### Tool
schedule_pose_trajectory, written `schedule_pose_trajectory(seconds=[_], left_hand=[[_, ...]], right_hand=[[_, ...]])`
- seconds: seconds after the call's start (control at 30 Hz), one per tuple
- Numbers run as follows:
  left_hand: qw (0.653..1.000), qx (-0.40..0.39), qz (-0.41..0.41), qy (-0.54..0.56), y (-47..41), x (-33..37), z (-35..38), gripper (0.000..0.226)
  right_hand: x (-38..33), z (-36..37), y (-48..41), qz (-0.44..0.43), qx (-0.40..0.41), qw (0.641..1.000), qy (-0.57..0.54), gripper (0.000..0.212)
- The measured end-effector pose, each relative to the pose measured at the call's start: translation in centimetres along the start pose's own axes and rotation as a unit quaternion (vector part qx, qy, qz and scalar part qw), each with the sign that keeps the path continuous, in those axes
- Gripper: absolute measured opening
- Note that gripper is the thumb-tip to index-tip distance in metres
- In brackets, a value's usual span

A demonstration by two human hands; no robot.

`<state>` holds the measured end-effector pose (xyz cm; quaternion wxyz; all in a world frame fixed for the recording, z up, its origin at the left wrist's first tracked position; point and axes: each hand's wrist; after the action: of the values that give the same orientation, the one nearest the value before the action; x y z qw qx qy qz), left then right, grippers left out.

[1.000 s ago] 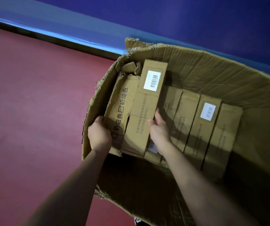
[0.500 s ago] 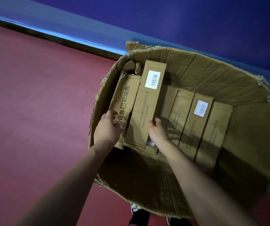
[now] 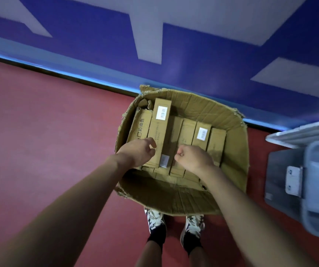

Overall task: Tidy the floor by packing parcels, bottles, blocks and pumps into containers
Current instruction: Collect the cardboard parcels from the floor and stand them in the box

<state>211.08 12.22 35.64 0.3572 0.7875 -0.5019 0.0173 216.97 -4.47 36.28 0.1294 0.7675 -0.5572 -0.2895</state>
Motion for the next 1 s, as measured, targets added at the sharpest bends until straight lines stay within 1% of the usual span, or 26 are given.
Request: schedule_pose_trajectory(seconds=[0.07,0.17,0.3,0.4,0.6,0.7,0.77,0.9,1.0], left_hand=[[1.0,-0.011,0.016,-0.015,2.2,1.3,-2.3,0.031],[1.0,-0.002,0.02,-0.019,5.8,3.2,-5.1,0.03],[1.0,-0.004,0.027,0.013,11.5,5.8,-7.5,0.028],[0.999,0.005,0.039,0.037,15.7,7.7,-9.0,0.025],[0.995,0.027,0.077,0.061,23.2,10.1,-10.5,0.022],[0.994,0.016,0.092,0.063,27.1,10.5,-10.9,0.022],[0.993,0.01,0.104,0.053,29.7,10.8,-11.1,0.022],[0.991,-0.002,0.133,0.033,34.5,11.6,-11.2,0.022],[0.986,-0.017,0.166,0.015,37.1,12.3,-11.1,0.023]], right_hand=[[-0.5,-2.7,2.5,-0.01,0.01,1.0,0.021,0.025],[-1.1,-6.3,6.5,-0.008,0.022,1.0,0.016,0.025],[-1.4,-9.7,11.7,0.011,0.026,1.0,0.0,0.026],[-1.5,-11.3,15.7,0.03,0.039,0.998,-0.034,0.024],[-1.2,-12.5,24.1,0.053,0.088,0.993,-0.057,0.02],[-1.1,-12.6,28.5,0.063,0.09,0.993,-0.053,0.026],[-1.0,-12.7,31.5,0.069,0.104,0.989,-0.078,0.029],[-1.2,-12.8,37.3,0.075,0.12,0.981,-0.13,0.021],[-1.2,-12.7,40.8,0.089,0.142,0.977,-0.131,0.023]])
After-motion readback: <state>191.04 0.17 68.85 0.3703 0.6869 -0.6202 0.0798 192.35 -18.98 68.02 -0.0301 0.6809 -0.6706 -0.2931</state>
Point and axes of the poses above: each hand's wrist, its own y-axis away from the middle knuckle, its own z-axis out of the palm, x = y × z, and after that the axes turned 15 degrees about x, right-handed
